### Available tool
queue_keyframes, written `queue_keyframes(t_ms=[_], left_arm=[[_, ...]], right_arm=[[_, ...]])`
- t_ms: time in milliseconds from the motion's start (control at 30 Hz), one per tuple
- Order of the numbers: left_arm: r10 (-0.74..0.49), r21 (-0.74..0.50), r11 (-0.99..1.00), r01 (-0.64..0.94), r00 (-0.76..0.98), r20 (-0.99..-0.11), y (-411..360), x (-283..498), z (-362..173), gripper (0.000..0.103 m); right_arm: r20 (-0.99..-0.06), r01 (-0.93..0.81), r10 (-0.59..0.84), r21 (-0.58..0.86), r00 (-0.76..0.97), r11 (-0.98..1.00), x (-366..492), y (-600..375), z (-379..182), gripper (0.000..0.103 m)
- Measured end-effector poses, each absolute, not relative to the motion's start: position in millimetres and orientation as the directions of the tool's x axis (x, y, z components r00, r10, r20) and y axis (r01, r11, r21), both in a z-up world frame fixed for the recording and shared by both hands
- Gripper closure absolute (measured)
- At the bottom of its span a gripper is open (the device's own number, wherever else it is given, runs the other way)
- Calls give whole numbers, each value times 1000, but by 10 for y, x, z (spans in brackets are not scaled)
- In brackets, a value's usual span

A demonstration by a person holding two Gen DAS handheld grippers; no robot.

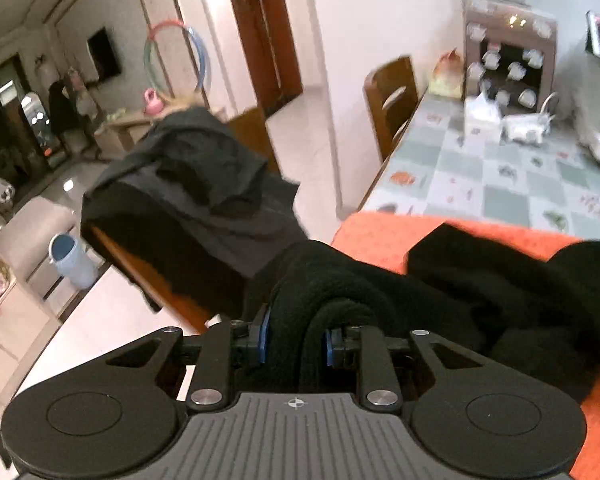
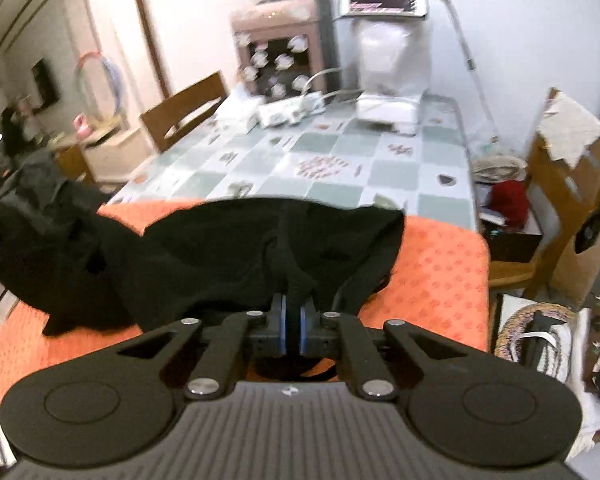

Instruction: Fold clothes

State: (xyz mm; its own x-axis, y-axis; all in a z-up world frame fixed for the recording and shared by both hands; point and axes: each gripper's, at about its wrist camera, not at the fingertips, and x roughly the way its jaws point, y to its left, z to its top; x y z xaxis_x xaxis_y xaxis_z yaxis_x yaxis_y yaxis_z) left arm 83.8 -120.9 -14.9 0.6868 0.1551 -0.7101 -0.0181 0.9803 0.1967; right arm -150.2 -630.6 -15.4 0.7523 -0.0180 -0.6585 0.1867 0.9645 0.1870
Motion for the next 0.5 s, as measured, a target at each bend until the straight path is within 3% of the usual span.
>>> queue_keyframes(t_ms=[167,267,333,400,500], left_arm=[[110,168,985,33,632,-767,-1036,770,-335,59],[66,157,984,89,632,-772,-1055,629,-419,42],[33,151,980,128,647,-761,-1121,495,-422,22],[10,148,978,147,676,-736,-1185,436,-415,11],[-74,105,972,212,692,-718,-1304,358,-378,2]], right_arm=[[-641,281,-126,147,757,948,-1571,-6309,1,95],[-661,299,-139,135,738,945,-1550,-6307,-42,95],[-674,309,-148,125,724,943,-1535,-6273,-110,95],[-683,319,-154,121,714,940,-1515,-6244,-172,95],[-697,333,-157,125,700,935,-1485,-6206,-261,95]])
